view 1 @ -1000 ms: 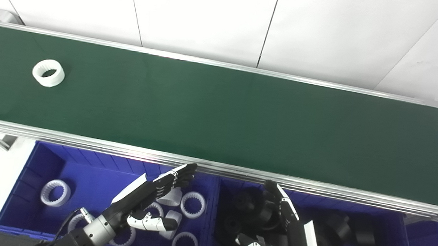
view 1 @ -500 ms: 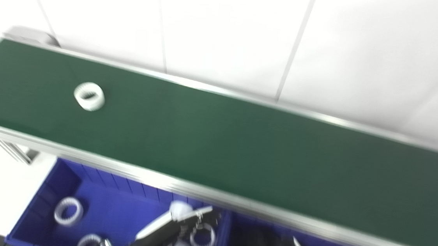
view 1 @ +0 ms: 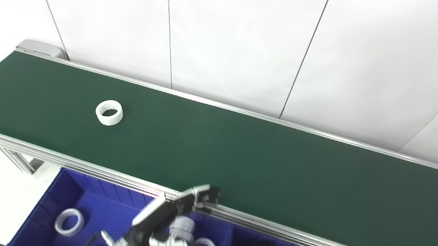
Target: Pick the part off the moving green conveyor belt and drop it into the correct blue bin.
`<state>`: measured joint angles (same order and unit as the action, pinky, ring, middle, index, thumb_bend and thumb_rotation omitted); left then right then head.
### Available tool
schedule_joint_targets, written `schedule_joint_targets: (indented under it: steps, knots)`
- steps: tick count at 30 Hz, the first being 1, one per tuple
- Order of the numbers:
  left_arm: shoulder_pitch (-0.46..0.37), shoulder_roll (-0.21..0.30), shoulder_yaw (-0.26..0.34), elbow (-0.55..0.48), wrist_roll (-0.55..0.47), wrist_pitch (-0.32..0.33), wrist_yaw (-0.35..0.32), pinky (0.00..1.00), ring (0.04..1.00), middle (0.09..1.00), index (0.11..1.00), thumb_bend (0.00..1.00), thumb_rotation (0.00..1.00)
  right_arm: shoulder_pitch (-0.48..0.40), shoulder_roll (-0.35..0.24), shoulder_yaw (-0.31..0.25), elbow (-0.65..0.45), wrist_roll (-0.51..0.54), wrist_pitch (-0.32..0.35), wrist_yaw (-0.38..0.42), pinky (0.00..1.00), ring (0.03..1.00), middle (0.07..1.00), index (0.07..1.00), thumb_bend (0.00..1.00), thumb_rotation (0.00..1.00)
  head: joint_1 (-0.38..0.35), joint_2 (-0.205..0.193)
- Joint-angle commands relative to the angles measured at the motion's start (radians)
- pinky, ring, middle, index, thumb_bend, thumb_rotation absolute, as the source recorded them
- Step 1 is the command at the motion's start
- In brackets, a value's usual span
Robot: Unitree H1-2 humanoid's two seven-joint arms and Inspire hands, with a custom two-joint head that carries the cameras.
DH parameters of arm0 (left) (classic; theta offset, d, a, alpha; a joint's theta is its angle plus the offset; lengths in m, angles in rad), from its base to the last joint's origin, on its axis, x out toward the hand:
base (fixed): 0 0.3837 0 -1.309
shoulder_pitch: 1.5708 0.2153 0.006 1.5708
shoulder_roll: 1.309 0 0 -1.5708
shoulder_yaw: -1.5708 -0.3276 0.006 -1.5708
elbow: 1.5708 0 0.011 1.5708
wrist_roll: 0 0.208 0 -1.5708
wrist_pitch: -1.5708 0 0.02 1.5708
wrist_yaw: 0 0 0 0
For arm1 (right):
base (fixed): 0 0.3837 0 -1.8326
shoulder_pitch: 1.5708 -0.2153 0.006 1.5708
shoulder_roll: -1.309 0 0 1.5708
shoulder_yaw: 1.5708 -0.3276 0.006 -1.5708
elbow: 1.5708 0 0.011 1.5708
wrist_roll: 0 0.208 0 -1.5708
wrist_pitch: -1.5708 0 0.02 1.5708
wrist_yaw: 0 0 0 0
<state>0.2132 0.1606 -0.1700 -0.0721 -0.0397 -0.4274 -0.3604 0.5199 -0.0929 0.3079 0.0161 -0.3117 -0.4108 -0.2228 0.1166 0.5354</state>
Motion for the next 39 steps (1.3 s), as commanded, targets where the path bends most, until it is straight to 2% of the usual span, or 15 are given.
schedule_joint_targets:
  steps: [1, 3, 7, 10, 13, 14, 18, 21, 26, 27, 32, 36, 38, 39]
  knots:
    - [-0.039, 0.003, 0.021, -0.045, 0.001, -0.021, 0.029, 0.74, 0.827, 0.869, 0.862, 0.8, 0.48, -0.009, 0.001, 0.014, -0.002, -0.003, -0.059, -0.028, 0.55, 0.819, 0.865, 0.867, 0.74, 0.41, 0.0, -0.002]
    - [-0.07, 0.005, 0.038, -0.08, 0.015, 0.007, 0.044, 0.74, 0.831, 0.88, 0.878, 0.77, 0.51, -0.023, -0.009, 0.031, 0.008, -0.005, -0.059, -0.054, 0.65, 0.809, 0.849, 0.857, 0.74, 0.4, 0.0, -0.008]
    - [-0.139, 0.014, 0.072, -0.1, 0.081, 0.036, 0.076, 0.75, 0.839, 0.886, 0.886, 0.73, 0.56, -0.039, -0.026, 0.056, 0.023, 0.004, -0.059, -0.087, 0.56, 0.804, 0.848, 0.852, 0.75, 0.42, 0.026, -0.029]
    - [-0.191, 0.02, 0.096, -0.112, 0.137, 0.087, 0.096, 0.76, 0.857, 0.91, 0.901, 0.72, 0.61, -0.05, -0.041, 0.079, 0.028, 0.009, -0.059, -0.116, 0.58, 0.796, 0.844, 0.847, 0.74, 0.4, 0.037, -0.038]
    - [-0.255, 0.032, 0.118, -0.102, 0.175, 0.138, 0.111, 0.79, 0.868, 0.921, 0.904, 0.71, 0.61, -0.059, -0.051, 0.095, 0.034, 0.02, -0.059, -0.135, 0.63, 0.787, 0.843, 0.847, 0.74, 0.39, 0.045, -0.046]
    - [-0.271, 0.035, 0.122, -0.099, 0.182, 0.153, 0.114, 0.8, 0.873, 0.926, 0.904, 0.7, 0.6, -0.061, -0.053, 0.099, 0.035, 0.023, -0.059, -0.14, 0.6, 0.78, 0.84, 0.846, 0.75, 0.4, 0.045, -0.046]
    - [-0.352, 0.064, 0.138, -0.105, 0.285, 0.272, 0.13, 0.8, 0.865, 0.925, 0.912, 0.7, 0.61, -0.073, -0.066, 0.125, 0.041, 0.038, -0.059, -0.171, 0.61, 0.771, 0.827, 0.839, 0.76, 0.41, 0.048, -0.052]
    - [-0.39, 0.082, 0.136, -0.091, 0.337, 0.318, 0.138, 0.83, 0.888, 0.937, 0.918, 0.69, 0.6, -0.079, -0.075, 0.142, 0.041, 0.04, -0.059, -0.193, 0.62, 0.754, 0.822, 0.837, 0.77, 0.41, 0.047, -0.053]
    - [-0.458, 0.101, 0.137, 0.003, 0.369, 0.329, 0.161, 0.84, 0.896, 0.937, 0.908, 0.66, 0.54, -0.093, -0.093, 0.171, 0.047, 0.034, -0.059, -0.23, 0.6, 0.748, 0.817, 0.833, 0.78, 0.44, 0.047, -0.053]
    - [-0.467, 0.1, 0.138, 0.019, 0.371, 0.328, 0.167, 0.84, 0.895, 0.934, 0.903, 0.66, 0.5, -0.095, -0.096, 0.175, 0.047, 0.034, -0.059, -0.234, 0.6, 0.756, 0.82, 0.834, 0.77, 0.44, 0.047, -0.053]
    - [-0.537, 0.113, 0.117, 0.162, 0.451, 0.312, 0.231, 0.85, 0.9, 0.923, 0.885, 0.68, 0.4, -0.108, -0.109, 0.2, 0.052, 0.05, -0.059, -0.258, 0.61, 0.749, 0.814, 0.826, 0.77, 0.44, 0.047, -0.057]
    - [-0.583, 0.135, 0.09, 0.267, 0.517, 0.319, 0.27, 0.85, 0.909, 0.928, 0.884, 0.69, 0.37, -0.11, -0.113, 0.208, 0.053, 0.051, -0.059, -0.27, 0.6, 0.747, 0.812, 0.824, 0.78, 0.45, 0.044, -0.057]
    - [-0.604, 0.146, 0.075, 0.32, 0.551, 0.331, 0.287, 0.84, 0.914, 0.937, 0.886, 0.7, 0.37, -0.11, -0.115, 0.21, 0.049, 0.051, -0.059, -0.271, 0.61, 0.744, 0.817, 0.829, 0.78, 0.45, 0.044, -0.056]
    - [-0.612, 0.15, 0.07, 0.342, 0.563, 0.334, 0.294, 0.82, 0.914, 0.941, 0.884, 0.72, 0.36, -0.109, -0.116, 0.21, 0.048, 0.05, -0.059, -0.273, 0.58, 0.733, 0.813, 0.826, 0.79, 0.46, 0.044, -0.056]
